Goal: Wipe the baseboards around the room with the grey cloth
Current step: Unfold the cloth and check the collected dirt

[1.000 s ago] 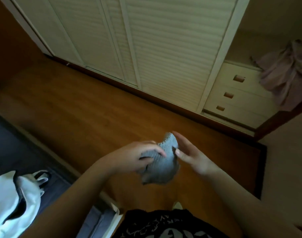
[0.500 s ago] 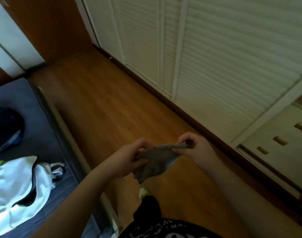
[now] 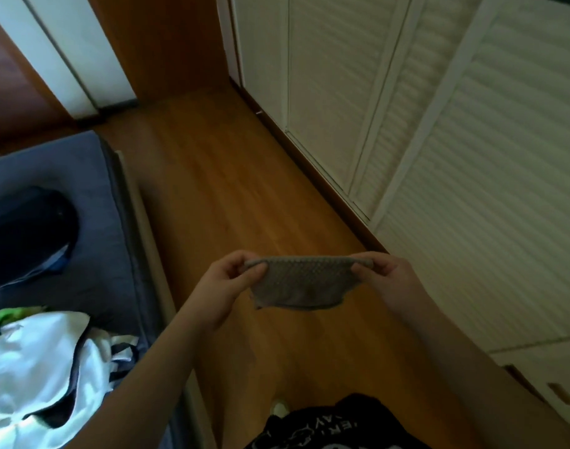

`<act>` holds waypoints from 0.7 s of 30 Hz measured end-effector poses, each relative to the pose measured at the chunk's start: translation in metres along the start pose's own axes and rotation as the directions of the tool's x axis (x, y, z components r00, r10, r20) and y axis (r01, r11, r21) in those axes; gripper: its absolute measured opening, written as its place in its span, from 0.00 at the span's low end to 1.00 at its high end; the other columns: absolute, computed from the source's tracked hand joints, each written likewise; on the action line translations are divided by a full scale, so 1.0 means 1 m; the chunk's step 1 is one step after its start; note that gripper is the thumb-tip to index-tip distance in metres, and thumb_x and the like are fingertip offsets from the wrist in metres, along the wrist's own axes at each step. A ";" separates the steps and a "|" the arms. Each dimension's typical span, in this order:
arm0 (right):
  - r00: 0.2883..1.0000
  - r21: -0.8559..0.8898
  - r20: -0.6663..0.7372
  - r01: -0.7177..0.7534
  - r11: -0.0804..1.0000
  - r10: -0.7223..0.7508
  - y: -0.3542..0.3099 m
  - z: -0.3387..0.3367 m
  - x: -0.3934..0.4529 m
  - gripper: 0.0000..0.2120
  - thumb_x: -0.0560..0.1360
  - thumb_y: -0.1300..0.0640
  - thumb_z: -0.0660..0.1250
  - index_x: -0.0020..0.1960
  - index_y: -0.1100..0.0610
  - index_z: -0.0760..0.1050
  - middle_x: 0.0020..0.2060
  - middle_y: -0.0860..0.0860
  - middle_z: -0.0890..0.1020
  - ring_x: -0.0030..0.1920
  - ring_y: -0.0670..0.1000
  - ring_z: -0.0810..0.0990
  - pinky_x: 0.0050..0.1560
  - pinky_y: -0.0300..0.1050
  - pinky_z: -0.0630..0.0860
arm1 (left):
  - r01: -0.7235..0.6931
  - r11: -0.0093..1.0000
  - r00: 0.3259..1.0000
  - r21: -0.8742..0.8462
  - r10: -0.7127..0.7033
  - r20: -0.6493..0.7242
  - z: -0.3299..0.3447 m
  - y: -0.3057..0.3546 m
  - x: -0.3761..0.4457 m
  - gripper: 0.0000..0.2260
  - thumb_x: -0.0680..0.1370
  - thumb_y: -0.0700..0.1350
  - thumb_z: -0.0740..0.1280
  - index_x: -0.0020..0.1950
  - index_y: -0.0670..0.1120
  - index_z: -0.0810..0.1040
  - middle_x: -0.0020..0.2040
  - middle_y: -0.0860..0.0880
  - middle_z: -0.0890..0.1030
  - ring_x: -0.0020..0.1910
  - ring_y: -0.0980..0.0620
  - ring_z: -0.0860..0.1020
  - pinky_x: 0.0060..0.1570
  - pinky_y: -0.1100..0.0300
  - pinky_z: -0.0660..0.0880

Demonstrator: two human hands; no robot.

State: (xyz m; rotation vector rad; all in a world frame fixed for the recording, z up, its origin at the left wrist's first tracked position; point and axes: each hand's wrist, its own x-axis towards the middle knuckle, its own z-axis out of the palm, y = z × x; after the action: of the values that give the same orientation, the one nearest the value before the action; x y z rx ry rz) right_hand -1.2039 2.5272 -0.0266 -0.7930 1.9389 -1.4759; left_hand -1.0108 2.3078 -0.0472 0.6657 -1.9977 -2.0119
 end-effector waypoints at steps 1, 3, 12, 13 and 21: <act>1.000 0.046 -0.002 0.024 0.999 -0.024 -0.001 0.002 0.012 0.07 0.72 0.49 0.67 0.44 0.41 0.84 0.43 0.42 0.85 0.46 0.39 0.82 0.44 0.31 0.76 | -0.011 0.999 1.000 -0.032 0.011 -0.007 -0.001 0.000 0.011 0.12 0.74 0.58 0.72 0.49 0.50 0.81 0.46 0.51 0.81 0.48 0.51 0.80 0.50 0.58 0.79; 0.999 0.109 -0.009 0.042 0.993 -0.041 0.000 0.004 0.040 0.08 0.73 0.48 0.66 0.44 0.41 0.84 0.43 0.42 0.85 0.46 0.40 0.82 0.44 0.31 0.76 | -0.046 0.999 0.999 -0.024 0.046 -0.018 -0.001 0.002 0.035 0.11 0.77 0.58 0.68 0.51 0.52 0.79 0.46 0.53 0.80 0.47 0.52 0.80 0.48 0.58 0.79; 0.988 -0.097 0.010 0.157 0.983 -0.157 0.024 -0.015 0.207 0.11 0.81 0.42 0.58 0.54 0.42 0.78 0.49 0.34 0.80 0.52 0.36 0.78 0.48 0.27 0.74 | 0.071 0.985 0.955 0.155 -0.022 -0.297 0.002 0.031 0.178 0.11 0.84 0.57 0.55 0.49 0.57 0.75 0.45 0.52 0.77 0.46 0.51 0.78 0.47 0.53 0.75; 0.994 -0.037 0.041 0.100 0.994 -0.099 0.023 -0.019 0.227 0.12 0.80 0.41 0.59 0.54 0.42 0.79 0.50 0.35 0.81 0.53 0.37 0.79 0.48 0.30 0.75 | 0.127 0.988 0.941 0.083 -0.093 -0.327 0.003 0.039 0.194 0.12 0.84 0.58 0.56 0.48 0.56 0.76 0.46 0.50 0.78 0.48 0.48 0.78 0.48 0.50 0.75; 0.854 0.504 0.498 -0.429 0.749 0.154 0.009 -0.012 0.351 0.22 0.75 0.56 0.63 0.68 0.60 0.73 0.61 0.55 0.82 0.62 0.54 0.80 0.56 0.45 0.80 | 0.247 0.669 0.806 -0.701 -0.543 -0.234 -0.039 0.070 0.272 0.28 0.72 0.62 0.73 0.62 0.43 0.79 0.53 0.40 0.85 0.51 0.41 0.84 0.41 0.51 0.82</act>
State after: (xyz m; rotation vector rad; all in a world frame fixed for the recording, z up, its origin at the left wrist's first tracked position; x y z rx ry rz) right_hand -1.4453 2.2752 -0.0635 -0.4257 1.0911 -1.4385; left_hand -1.2399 2.1439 -0.0193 1.3133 -0.8373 -2.3161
